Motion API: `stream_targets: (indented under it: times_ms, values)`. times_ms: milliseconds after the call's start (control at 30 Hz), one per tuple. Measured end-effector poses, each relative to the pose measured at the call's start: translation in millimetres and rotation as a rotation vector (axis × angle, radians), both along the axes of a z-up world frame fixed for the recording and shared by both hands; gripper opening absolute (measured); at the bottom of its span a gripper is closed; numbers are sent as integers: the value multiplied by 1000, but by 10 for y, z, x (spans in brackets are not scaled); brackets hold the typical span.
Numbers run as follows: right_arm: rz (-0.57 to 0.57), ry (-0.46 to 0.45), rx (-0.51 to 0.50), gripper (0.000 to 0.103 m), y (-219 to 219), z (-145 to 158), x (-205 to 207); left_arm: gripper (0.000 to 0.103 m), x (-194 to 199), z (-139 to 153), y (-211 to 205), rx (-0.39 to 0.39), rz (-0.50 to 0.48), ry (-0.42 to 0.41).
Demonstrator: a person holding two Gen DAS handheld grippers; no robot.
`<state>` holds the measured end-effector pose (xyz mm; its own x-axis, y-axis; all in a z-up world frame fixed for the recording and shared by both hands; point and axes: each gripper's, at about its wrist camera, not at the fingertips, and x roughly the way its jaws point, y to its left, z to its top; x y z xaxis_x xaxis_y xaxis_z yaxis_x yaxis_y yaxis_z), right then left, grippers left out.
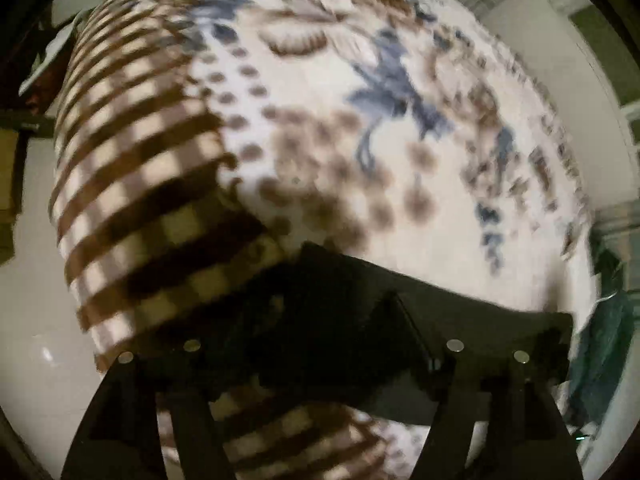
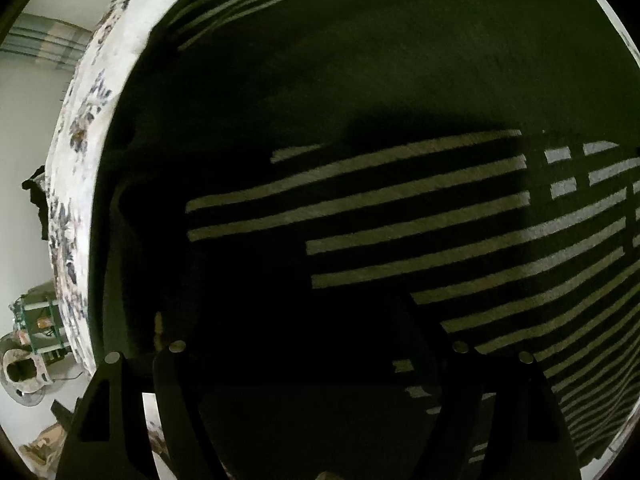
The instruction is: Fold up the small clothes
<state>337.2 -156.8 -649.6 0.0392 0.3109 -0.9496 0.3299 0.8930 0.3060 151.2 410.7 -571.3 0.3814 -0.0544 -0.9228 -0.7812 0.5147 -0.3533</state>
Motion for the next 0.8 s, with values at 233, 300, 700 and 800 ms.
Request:
stream_targets:
  times_ms: [233, 300, 700, 800]
  values:
    - [48, -4, -31, 78, 97, 7, 41, 8, 390, 385, -82, 207, -43, -22]
    - [51, -9, -31, 78, 144, 40, 67, 7, 430, 589, 44, 216, -7, -68]
    - [-56, 53, -267, 89, 408, 139, 447, 8, 1460, 814, 1058, 201, 8, -209]
    - [-67, 61, -307, 89, 439, 114, 554, 12, 1633, 480, 1254, 106, 30, -163]
